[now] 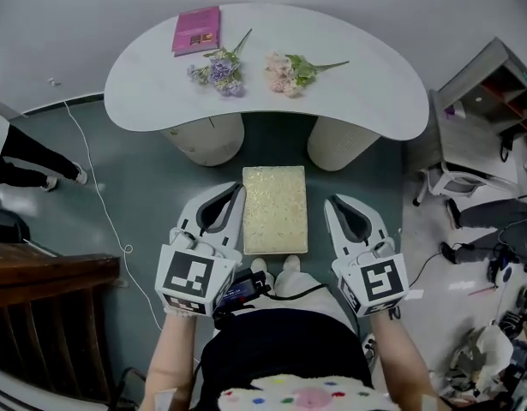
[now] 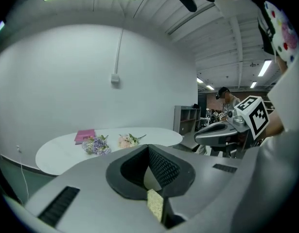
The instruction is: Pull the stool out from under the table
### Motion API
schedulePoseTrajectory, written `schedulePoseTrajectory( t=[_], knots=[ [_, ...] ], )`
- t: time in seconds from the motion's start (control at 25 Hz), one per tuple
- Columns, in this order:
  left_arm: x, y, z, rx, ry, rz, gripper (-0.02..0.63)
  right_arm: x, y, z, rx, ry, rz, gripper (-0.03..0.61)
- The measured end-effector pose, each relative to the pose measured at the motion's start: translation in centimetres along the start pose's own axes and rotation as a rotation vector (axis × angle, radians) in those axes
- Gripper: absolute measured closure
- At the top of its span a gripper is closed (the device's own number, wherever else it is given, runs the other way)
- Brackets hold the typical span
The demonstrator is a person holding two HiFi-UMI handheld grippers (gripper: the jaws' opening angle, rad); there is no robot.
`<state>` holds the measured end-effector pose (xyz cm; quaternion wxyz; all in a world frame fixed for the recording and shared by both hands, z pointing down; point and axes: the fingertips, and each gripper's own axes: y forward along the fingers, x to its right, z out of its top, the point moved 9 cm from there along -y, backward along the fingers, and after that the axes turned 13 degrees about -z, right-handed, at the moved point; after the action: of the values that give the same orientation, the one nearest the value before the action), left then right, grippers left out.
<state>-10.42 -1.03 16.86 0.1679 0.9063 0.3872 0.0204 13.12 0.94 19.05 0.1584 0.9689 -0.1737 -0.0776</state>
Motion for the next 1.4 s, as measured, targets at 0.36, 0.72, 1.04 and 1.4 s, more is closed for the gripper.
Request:
schedulePoseTrajectory(
  t=[0.36,0.72,1.04,1.4],
  knots=[
    [0.8,-2.1,1.4,0.027,0.002,0.019,0.597,-0.3,-1.6,2.5,0.048,-0.020,-0.007,0.535],
    [1.2,-2.9,1.3,0.026,-0.001,0.010,0.597,-0.5,-2.3,2.7,0.036,-0.027,-0.012,0.535],
    [2.0,-2.5,1.2,0.038,-0.043,-0.008,0.597,-1.1,-2.2,2.3,0.031,-0.056,-0.002,0.535],
    [2.2,-2.6,0.7,0.025,-0.048,-0.006,0.597,-2.0,-2.4,3.3,0.091,-0.063,-0.009,0.537]
  ],
)
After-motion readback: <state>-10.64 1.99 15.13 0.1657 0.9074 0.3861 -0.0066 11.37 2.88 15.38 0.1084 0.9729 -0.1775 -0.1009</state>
